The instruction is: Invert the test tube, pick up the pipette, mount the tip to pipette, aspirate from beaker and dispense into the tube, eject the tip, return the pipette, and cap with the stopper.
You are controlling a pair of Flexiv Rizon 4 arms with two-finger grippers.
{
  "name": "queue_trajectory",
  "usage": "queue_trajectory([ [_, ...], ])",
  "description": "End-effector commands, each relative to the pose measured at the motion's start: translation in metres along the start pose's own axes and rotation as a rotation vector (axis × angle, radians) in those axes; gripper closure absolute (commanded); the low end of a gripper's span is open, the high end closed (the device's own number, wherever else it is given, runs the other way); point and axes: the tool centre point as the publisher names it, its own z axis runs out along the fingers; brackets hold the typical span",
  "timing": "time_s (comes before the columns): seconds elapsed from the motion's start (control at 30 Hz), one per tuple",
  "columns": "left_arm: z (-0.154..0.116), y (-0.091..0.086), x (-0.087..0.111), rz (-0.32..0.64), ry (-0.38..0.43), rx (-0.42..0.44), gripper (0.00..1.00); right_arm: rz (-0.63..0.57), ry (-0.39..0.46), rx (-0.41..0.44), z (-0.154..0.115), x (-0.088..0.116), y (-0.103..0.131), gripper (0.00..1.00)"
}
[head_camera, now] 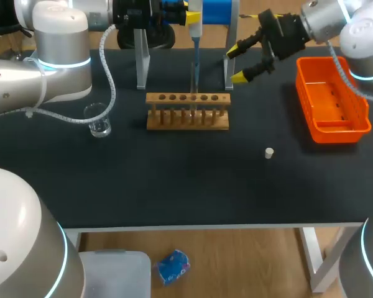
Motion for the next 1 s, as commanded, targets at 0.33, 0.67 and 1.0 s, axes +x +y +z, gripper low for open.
queue_trajectory([
  [0.33,0.0005,-0.0007,-0.0001,0.0,-0.001,-0.002,1.0,0.002,0.038,-0.016,0.0194,0.0048,-0.0076,0.0],
  [0.67,0.0005,-0.0007,-0.0001,0.0,-0.001,-0.002,1.0,0.002,0.038,-0.016,0.0194,0.0048,-0.0076,0.0],
  [1.0,-0.0017,-0.0059,0.003,0.013,-0.004,-0.012,1.0,0.002,0.038,-0.016,0.0194,0.0048,-0.0076,0.0],
])
